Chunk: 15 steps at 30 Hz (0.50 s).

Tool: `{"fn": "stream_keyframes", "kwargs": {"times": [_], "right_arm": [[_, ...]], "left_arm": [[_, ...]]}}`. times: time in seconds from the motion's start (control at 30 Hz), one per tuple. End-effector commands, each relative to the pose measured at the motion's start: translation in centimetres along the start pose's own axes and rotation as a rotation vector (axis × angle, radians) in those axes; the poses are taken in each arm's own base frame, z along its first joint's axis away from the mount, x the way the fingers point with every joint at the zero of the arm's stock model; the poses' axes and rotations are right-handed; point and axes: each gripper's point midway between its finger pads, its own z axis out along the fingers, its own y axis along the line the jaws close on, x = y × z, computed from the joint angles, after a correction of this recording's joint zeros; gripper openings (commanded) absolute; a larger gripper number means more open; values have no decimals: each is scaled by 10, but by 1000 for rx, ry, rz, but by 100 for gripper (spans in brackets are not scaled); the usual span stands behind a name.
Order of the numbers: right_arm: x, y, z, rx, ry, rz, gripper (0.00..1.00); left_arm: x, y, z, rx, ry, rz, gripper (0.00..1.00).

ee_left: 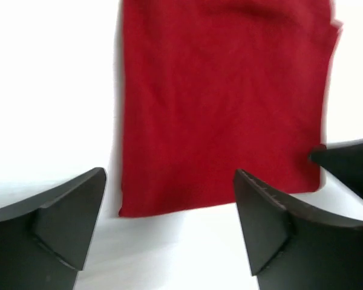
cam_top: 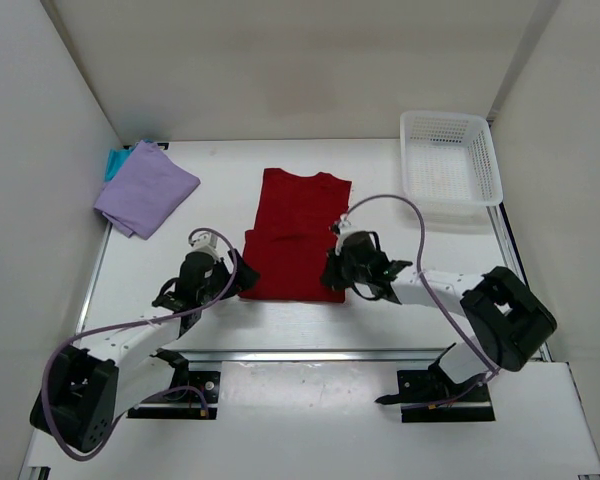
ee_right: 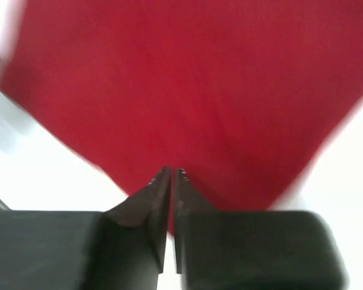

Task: Fold and stack the t-shirts
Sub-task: Fold the folded rectangular tshirt in 1/3 of the way, then grab one side of the 2/3 rectangular tshirt with both arms

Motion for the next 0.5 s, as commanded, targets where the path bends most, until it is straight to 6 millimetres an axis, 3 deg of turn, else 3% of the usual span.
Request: {"fn": "stream_keyframes", "kwargs": {"times": [0.0,0.03,0.07,0.1,0.13,0.17,0.23,0.33,0.47], "right_arm": [[8,8,-20,-34,-30,59,7],[25,-2,-27,-18,-11,69,14],[30,-6,-29,-10,-8,78,20],[37,-10,-35,3,-9,95,35],[41,-13,-39,5,-11,99,42],[44,-24,-44,25,-21,124,44],[48,-31,-51,31,-38,144,48],[62,-38,-49,25,6,182,49],[65,-41,-50,69,29,152,48]], "left_arm": [[6,15,-7,-84,38,82,99],[12,17,-8,-80,60,79,99],[8,20,-8,-84,47,62,99],[15,27,-8,-93,66,52,98],[19,31,-9,-84,79,37,99],[22,35,-9,-89,87,28,99],[28,43,-9,-118,95,32,84],[29,38,-4,-104,103,40,55],[37,24,3,-103,135,77,56]]}}
